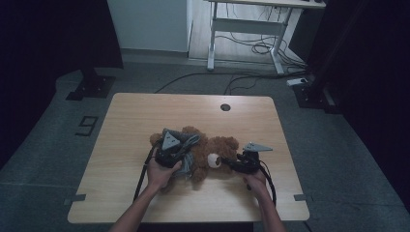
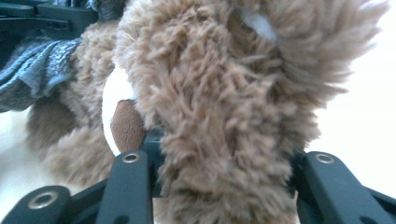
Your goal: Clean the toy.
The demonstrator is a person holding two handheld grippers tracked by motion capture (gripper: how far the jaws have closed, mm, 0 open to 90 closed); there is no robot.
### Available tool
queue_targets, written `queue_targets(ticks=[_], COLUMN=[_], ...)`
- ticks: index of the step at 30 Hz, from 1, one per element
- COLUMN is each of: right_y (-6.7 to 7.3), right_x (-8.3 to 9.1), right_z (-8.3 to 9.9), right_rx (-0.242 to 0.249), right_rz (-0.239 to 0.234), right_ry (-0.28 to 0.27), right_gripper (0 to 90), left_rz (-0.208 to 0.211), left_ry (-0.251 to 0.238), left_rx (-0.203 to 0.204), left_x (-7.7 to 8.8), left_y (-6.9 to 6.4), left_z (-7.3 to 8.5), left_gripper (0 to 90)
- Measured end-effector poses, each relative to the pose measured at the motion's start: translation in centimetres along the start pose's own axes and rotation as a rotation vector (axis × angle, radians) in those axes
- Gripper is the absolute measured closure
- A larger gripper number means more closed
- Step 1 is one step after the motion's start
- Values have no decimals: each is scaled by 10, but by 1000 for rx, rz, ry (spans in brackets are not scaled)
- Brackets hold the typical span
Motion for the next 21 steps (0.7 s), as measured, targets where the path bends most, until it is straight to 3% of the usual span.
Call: queue_targets(ticks=[4,5,8,10,15,18,21], right_y=[-8,-8,-16,-23,-28,-26,-22], right_x=[-12,-12,-21,-29,-30,-24,-18], right_z=[-10,-10,-22,-32,-33,-20,-10], right_rx=[16,16,31,74,121,173,194], right_rz=[98,98,173,207,174,127,103], right_ry=[-49,-49,-79,-86,-70,-52,-42], right_gripper=[569,569,571,570,561,552,549], left_rz=[-44,-44,-58,-65,-51,-31,-7], left_ry=[-20,-20,-14,5,27,31,25], left_rx=[-14,-14,-6,3,28,27,27], left_x=[-15,-15,-28,-35,-40,-35,-25], left_y=[9,9,15,18,21,16,9], left_z=[-22,-22,-36,-40,-34,-25,-25], left_gripper=[822,822,821,819,818,816,812])
Point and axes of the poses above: each handheld gripper's, and its own axes: x roughly backward along the jaws, z roughly out of its underside, y roughly to its left, the point moved 2 cm from there along -x, roughly forward along the jaws, and after that the axes turned 11 degrees about x, right-handed, at the moved point
